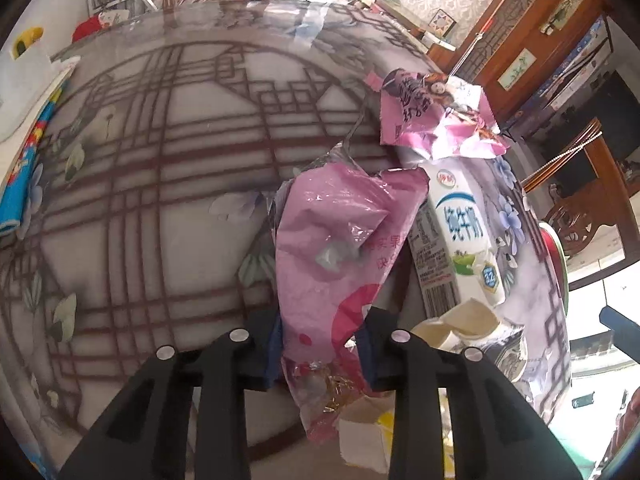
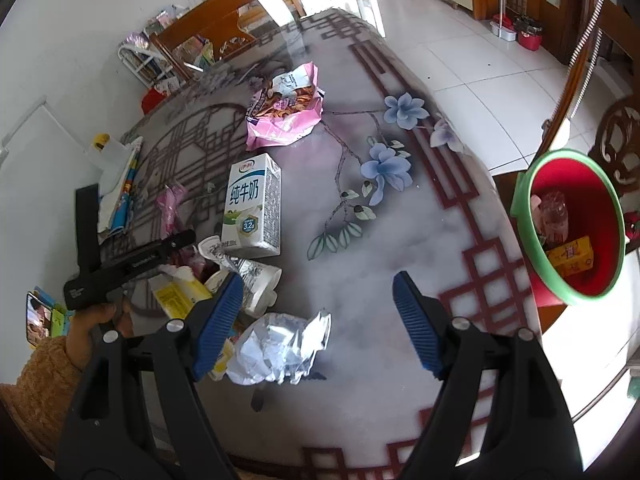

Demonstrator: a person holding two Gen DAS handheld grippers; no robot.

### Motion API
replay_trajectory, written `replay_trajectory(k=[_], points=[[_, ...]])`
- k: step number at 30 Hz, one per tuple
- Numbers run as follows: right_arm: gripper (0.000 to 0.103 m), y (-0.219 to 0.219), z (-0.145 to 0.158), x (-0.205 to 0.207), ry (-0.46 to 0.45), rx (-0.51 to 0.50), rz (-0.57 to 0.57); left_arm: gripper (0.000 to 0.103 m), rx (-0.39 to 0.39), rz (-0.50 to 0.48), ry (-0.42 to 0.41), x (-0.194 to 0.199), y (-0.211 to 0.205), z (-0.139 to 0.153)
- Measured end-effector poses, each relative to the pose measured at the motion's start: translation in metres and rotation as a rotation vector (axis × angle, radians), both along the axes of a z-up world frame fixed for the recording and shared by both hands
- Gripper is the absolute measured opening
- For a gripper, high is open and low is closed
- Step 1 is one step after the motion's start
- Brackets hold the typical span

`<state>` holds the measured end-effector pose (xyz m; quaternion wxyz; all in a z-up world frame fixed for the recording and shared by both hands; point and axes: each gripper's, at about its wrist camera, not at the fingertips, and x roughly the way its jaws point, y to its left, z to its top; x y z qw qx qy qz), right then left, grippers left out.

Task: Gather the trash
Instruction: 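Grasp the pink plastic bag with the left tool while the right tool grasps the pink snack bag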

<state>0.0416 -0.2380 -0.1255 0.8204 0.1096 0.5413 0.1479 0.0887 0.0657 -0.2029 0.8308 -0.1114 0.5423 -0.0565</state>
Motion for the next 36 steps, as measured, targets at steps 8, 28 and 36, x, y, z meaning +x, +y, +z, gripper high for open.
replay_trajectory(k=[8, 28, 36], points=[[0.083, 0.041, 0.004, 0.069, -0.063, -0.243, 0.266, 0.026, -0.001, -0.006, -0.048, 0.018, 0.006, 0.017], [0.090, 0.161, -0.055, 0.226, 0.006, -0.601, 0.860, 0.061, -0.071, 0.090, 0.007, 0.025, 0.034, 0.002], [0.090, 0.153, -0.056, 0.235, 0.053, -0.479, 0.826, 0.061, -0.079, 0.107, 0.025, 0.032, 0.036, -0.008]])
